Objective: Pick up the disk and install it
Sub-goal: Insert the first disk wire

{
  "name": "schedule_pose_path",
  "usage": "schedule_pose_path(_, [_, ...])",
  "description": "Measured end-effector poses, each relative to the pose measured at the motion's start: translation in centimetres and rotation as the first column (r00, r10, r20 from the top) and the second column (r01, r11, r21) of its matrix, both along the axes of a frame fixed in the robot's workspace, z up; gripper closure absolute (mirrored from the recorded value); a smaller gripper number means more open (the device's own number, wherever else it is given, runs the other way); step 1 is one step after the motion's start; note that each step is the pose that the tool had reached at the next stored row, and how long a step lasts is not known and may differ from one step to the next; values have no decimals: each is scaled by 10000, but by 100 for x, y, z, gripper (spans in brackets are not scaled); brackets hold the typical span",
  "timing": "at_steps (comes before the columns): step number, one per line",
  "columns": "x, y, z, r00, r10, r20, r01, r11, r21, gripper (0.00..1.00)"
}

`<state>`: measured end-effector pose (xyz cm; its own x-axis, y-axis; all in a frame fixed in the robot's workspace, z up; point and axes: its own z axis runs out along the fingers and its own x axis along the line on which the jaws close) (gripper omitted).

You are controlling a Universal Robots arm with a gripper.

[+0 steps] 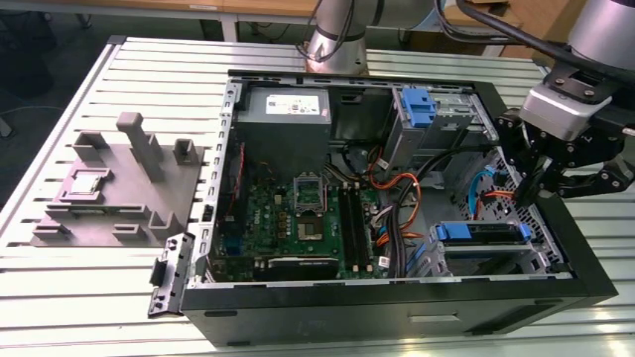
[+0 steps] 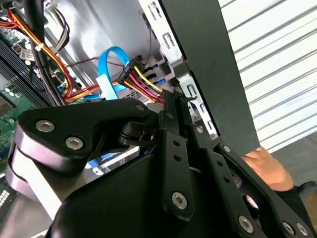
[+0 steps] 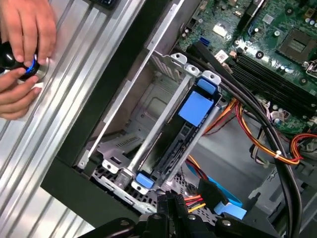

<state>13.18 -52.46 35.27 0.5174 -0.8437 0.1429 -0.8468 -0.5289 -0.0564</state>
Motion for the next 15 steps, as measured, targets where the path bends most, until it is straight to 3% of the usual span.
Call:
schedule_pose_path(7, [0,-13,-12,9969,-789,-43,789,9969,0,83])
schedule_pose_path(11, [0,-13,-18,9904,-1378,-61,1378,9905,-3,83])
schedule_pose_path(15, [0,-13,-25,9811,-1931,-98,1931,9812,-8,83])
